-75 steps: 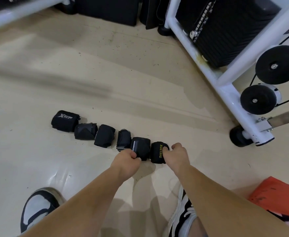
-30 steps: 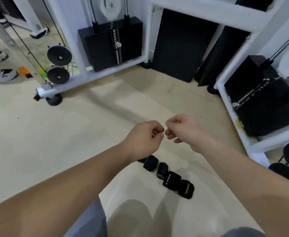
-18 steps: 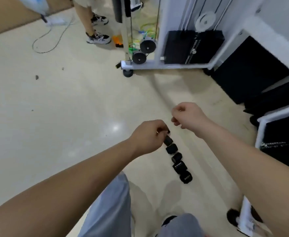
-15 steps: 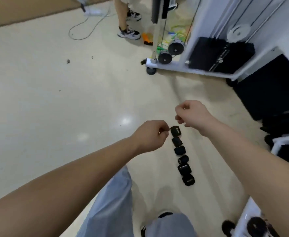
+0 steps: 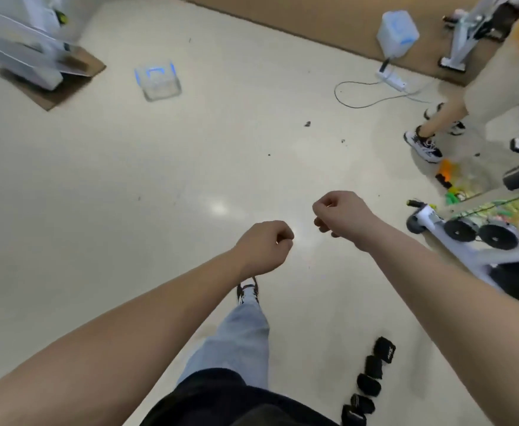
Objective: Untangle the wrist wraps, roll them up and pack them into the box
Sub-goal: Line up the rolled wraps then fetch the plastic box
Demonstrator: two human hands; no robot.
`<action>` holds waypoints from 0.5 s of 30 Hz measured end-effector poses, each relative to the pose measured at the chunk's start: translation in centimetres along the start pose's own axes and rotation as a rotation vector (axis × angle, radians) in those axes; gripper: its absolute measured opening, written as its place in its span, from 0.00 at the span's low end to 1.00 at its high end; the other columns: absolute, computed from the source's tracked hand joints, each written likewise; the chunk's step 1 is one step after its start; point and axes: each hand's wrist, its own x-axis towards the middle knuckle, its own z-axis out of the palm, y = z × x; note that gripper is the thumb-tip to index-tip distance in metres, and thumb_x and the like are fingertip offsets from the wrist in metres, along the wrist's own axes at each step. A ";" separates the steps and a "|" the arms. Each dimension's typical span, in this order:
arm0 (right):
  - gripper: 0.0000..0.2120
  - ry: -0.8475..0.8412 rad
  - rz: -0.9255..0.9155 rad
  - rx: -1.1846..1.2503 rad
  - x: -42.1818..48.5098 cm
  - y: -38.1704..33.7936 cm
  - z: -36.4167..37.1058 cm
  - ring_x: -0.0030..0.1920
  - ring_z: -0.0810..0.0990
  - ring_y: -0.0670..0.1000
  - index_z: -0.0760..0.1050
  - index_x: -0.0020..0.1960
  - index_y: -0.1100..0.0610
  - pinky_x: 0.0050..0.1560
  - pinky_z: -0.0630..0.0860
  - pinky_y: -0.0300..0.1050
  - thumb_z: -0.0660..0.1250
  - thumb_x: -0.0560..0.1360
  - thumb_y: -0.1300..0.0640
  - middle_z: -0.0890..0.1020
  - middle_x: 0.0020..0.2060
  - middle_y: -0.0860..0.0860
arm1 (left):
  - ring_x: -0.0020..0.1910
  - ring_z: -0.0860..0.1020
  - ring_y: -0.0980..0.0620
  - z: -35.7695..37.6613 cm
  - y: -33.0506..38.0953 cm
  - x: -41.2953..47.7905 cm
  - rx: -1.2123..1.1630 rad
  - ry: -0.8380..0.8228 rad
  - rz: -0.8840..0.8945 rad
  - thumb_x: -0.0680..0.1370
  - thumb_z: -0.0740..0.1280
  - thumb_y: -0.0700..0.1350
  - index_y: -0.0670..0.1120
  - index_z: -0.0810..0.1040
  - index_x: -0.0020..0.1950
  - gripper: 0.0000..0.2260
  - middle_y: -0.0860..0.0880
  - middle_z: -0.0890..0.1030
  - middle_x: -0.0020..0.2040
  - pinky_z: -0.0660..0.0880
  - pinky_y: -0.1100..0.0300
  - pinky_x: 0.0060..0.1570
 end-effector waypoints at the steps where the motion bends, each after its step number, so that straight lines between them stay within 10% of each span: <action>1: 0.08 -0.026 -0.015 -0.022 1.7 -2.6 0.5 0.41 0.84 0.52 0.80 0.53 0.58 0.40 0.77 0.43 0.64 0.81 0.56 0.88 0.46 0.57 | 0.53 0.80 0.52 -2.3 -0.7 0.8 -0.032 0.034 -0.031 0.83 0.64 0.45 0.47 0.82 0.61 0.10 0.55 0.82 0.52 0.77 0.57 0.56; 15: 0.09 -0.190 -0.231 -0.135 22.0 -34.7 5.7 0.43 0.84 0.54 0.80 0.55 0.59 0.45 0.78 0.49 0.64 0.81 0.57 0.88 0.48 0.59 | 0.50 0.82 0.53 -30.6 -7.3 12.6 -0.342 0.389 -0.211 0.83 0.66 0.46 0.52 0.82 0.58 0.07 0.57 0.82 0.51 0.75 0.63 0.44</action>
